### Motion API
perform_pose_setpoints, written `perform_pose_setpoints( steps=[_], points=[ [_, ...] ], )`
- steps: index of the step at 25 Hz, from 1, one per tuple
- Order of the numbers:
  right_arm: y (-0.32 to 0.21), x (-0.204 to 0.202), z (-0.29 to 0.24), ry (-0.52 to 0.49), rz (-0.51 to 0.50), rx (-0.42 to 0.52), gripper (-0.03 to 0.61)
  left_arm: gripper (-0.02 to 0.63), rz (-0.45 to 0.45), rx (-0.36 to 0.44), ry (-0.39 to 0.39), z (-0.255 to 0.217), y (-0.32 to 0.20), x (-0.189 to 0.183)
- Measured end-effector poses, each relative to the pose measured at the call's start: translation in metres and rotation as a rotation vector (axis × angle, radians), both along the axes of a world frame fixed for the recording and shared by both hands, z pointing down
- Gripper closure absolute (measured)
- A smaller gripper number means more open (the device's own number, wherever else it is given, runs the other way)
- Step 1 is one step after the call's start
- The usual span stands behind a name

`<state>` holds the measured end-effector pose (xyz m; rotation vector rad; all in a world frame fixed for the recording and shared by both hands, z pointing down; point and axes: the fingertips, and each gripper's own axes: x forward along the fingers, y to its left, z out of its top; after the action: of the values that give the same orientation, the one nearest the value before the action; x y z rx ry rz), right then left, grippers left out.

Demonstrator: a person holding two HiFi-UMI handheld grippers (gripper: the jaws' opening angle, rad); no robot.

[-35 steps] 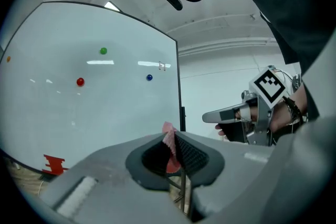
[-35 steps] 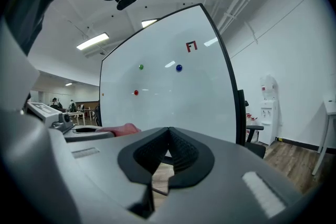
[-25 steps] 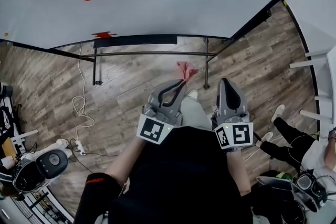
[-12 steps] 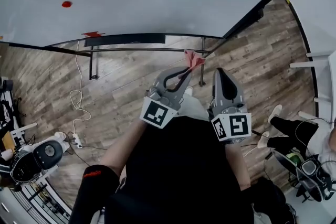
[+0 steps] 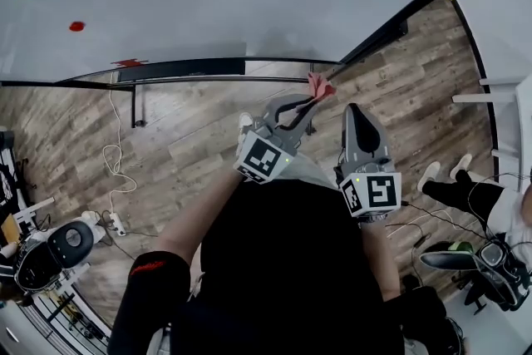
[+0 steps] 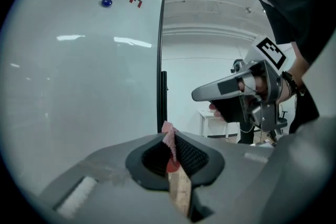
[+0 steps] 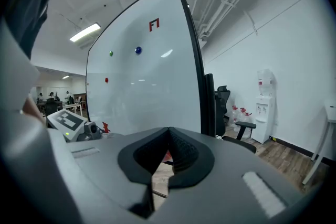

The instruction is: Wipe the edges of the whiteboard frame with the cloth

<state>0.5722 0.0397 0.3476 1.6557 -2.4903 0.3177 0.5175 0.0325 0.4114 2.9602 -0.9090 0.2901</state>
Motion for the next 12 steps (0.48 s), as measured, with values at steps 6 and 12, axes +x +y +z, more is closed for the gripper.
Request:
perform_pose_setpoints(
  steps=[6,12],
  points=[
    [-0.009,0.02,0.016,0.019,0.036,-0.034,0.577,0.597,0.03,-0.063,-0.014,0.033,-0.012,0.024],
    [-0.021,0.029,0.037,0.023,0.04,-0.068,0.577,0.597,0.051,-0.089,-0.034,0.062,-0.029,0.046]
  ],
)
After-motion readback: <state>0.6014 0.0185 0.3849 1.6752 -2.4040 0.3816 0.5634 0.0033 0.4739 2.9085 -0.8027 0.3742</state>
